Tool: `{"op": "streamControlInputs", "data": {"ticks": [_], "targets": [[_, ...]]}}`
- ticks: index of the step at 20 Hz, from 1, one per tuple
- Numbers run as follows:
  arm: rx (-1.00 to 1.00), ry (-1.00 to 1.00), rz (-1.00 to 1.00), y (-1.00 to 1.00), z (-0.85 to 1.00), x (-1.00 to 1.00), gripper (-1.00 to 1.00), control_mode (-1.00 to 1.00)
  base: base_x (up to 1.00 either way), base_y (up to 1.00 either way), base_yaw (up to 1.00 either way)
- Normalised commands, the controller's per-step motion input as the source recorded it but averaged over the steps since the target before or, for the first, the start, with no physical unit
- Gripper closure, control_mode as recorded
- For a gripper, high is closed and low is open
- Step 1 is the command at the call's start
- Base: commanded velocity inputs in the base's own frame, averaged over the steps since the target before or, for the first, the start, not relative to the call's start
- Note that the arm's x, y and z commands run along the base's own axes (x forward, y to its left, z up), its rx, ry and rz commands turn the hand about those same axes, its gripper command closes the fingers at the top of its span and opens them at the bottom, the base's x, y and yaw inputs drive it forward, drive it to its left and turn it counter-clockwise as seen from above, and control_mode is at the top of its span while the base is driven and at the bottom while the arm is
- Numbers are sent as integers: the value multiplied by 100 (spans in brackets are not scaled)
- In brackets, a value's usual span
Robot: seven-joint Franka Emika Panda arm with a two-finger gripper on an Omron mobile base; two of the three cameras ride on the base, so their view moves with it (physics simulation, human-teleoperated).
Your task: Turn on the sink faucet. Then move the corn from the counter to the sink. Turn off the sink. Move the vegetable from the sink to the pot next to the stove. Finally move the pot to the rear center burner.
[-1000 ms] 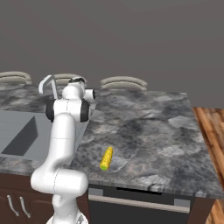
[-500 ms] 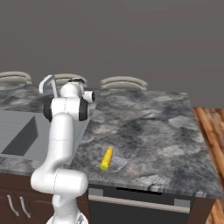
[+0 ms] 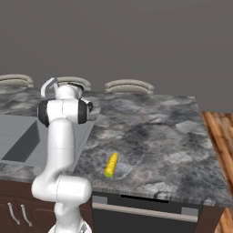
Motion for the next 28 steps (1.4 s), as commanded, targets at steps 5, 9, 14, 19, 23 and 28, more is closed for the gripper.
{"op": "streamControlInputs", "data": {"ticks": [5,9,14,19,23,28], "targets": [[0,2,-1,-2,0,3,100,-100,0,0,0],[0,0,-8,-17,0,0,100,-100,0,0,0],[0,7,-15,-25,0,0,100,-100,0,0,0],[0,8,-20,-29,0,0,100,-100,0,0,0],[0,0,-22,-36,0,0,100,-100,0,0,0],[0,0,-18,-57,0,3,100,-100,0,0,0]]}}
